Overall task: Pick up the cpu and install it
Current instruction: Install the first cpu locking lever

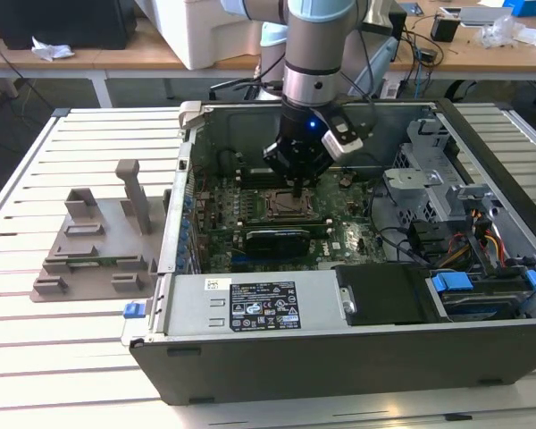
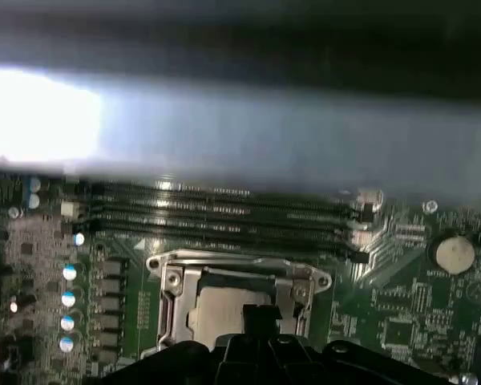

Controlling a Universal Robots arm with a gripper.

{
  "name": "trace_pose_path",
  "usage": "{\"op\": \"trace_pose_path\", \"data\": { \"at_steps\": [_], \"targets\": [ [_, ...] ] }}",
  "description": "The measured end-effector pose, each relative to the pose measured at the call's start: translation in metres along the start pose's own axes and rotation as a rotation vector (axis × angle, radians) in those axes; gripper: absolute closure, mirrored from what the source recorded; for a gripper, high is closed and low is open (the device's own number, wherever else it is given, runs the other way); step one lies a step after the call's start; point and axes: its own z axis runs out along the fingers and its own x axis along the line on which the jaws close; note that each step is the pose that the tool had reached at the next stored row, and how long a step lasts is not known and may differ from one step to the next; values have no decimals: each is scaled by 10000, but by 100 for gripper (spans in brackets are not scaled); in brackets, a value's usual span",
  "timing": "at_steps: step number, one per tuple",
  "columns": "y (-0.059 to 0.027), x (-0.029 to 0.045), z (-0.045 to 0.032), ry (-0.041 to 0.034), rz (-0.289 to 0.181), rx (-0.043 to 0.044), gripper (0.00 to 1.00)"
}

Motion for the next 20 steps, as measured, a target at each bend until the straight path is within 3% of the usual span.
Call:
{"op": "trace_pose_path", "data": {
  "at_steps": [2, 6, 8, 10, 12, 14, 20],
  "targets": [
    [-120, 10, 8, -2, -1, -3, 89],
    [-133, 15, -89, 1, 1, 12, 89],
    [-145, 22, -272, 3, 1, 24, 89],
    [-151, 26, -367, 2, 2, 25, 89],
    [-162, 32, -528, 2, 3, 27, 89],
    [-169, 35, -619, 2, 1, 27, 89],
    [-169, 36, -623, 1, 1, 19, 89]
  ]
}}
